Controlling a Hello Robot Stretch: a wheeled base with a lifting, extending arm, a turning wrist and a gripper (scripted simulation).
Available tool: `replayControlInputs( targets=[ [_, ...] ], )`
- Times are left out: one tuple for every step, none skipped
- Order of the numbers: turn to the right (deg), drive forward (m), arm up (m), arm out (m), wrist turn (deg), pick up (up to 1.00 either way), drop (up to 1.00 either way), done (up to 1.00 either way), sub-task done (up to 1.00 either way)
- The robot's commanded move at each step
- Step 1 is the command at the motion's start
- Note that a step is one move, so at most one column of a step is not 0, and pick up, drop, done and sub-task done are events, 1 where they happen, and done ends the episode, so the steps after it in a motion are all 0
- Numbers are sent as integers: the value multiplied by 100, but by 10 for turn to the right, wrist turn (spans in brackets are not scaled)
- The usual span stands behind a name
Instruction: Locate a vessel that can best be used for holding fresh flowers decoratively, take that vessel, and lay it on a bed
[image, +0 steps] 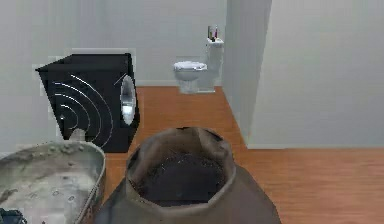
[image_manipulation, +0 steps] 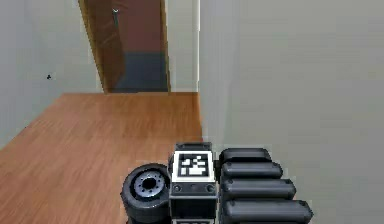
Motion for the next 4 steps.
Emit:
replayControlInputs(
  targets=[
    [270,0,0,0,0,0,0,0,0],
    [0,50,0,0,0,0,0,0,0],
    [450,0,0,0,0,0,0,0,0],
    [90,0,0,0,0,0,0,0,0]
  ],
)
